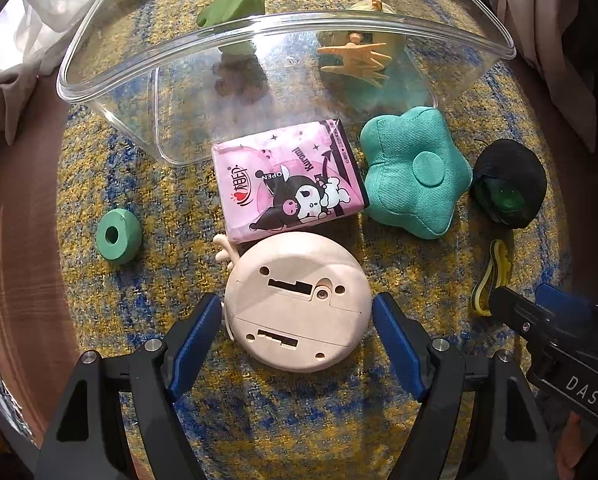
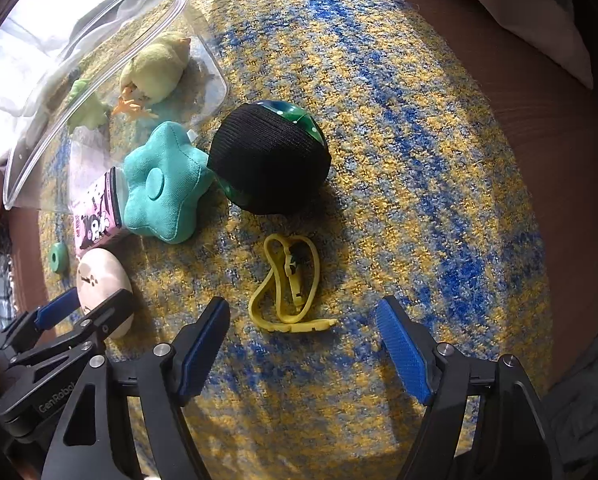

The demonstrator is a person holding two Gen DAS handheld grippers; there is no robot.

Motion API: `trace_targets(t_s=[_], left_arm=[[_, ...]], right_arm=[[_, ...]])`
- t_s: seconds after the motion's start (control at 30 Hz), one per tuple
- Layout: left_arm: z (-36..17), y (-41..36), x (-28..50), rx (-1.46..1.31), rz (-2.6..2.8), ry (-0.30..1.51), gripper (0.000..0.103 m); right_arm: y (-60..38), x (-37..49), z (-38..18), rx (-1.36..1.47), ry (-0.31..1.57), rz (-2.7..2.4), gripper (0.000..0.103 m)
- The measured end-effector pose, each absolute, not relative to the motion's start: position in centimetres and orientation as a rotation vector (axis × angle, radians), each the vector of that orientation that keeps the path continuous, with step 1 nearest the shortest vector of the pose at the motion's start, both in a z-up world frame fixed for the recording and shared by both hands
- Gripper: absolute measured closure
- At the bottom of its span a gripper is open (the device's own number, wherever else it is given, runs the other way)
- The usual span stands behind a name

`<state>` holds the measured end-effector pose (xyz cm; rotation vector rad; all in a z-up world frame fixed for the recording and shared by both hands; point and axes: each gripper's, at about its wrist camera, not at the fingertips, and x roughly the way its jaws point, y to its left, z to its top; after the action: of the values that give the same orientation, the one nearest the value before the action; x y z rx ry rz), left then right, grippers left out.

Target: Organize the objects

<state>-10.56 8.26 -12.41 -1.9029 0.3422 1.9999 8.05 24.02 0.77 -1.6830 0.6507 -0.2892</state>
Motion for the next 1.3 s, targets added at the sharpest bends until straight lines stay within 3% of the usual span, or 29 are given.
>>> trace_targets(t_s=[0.4,0.57,0.7,1.3], left_arm=[[-13.7,8.6,-11.3,-1.911,1.99,0.399,0.025],[-13.8,8.8,-11.3,-1.897,1.996,0.415,0.026],[-13.5,8.3,-11.2,-1.888,1.995,0.375,0.033],[-10.5,6.9,-10.5,-1.856,2.029,0.272,0.033]], right_arm=[[23.3,9.7,0.2,-1.641,0.715,-0.414,0.031],[23.1,10.1,0.1,-1.636,0.73,-0.443,0.04],[23.2,9.9,0.1,-1.627,0.736,-0.443,0.051],[24.9,7.0,0.1,-1.632,0.736,-0.406,0.053]])
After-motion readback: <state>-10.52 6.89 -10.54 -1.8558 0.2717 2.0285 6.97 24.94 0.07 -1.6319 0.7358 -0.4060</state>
